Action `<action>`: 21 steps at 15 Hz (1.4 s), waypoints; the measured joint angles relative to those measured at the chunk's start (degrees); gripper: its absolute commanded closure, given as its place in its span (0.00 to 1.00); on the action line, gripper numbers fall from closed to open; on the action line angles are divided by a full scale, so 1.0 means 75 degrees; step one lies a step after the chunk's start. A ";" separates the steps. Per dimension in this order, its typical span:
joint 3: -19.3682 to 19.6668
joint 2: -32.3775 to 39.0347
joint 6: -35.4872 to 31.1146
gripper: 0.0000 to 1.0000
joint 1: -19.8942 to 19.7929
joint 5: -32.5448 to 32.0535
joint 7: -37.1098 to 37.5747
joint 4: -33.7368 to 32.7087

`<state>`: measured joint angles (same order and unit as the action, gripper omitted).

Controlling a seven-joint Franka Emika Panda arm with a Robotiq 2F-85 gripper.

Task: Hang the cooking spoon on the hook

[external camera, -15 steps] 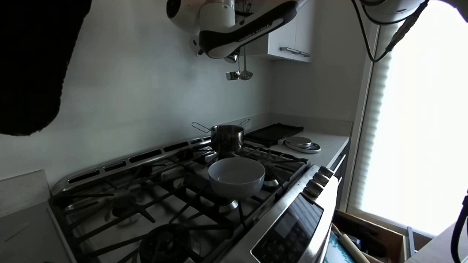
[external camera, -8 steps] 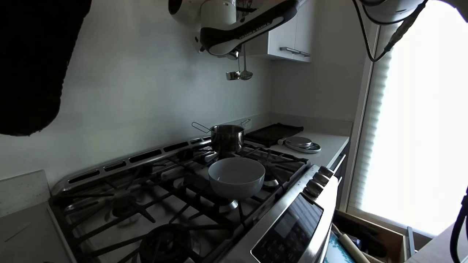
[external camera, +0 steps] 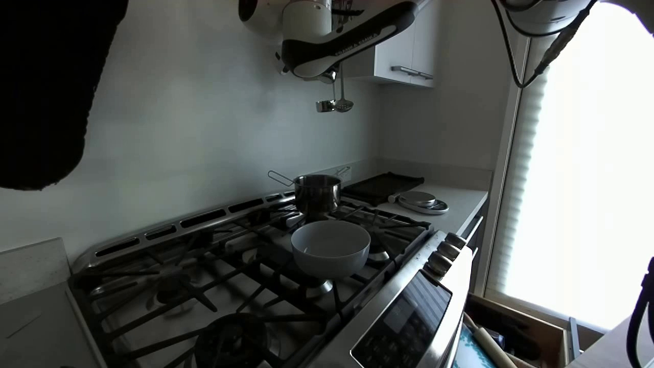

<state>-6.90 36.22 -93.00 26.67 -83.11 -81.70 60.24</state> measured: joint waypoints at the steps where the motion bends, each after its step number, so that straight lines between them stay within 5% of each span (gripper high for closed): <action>1: 0.0000 0.0028 -0.0001 0.96 -0.0009 0.0000 -0.0043 -0.0019; 21: 0.0004 0.0325 -0.0012 0.96 -0.0097 0.0021 -0.0205 -0.0175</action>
<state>-6.87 38.66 -93.08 25.95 -82.96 -83.24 58.93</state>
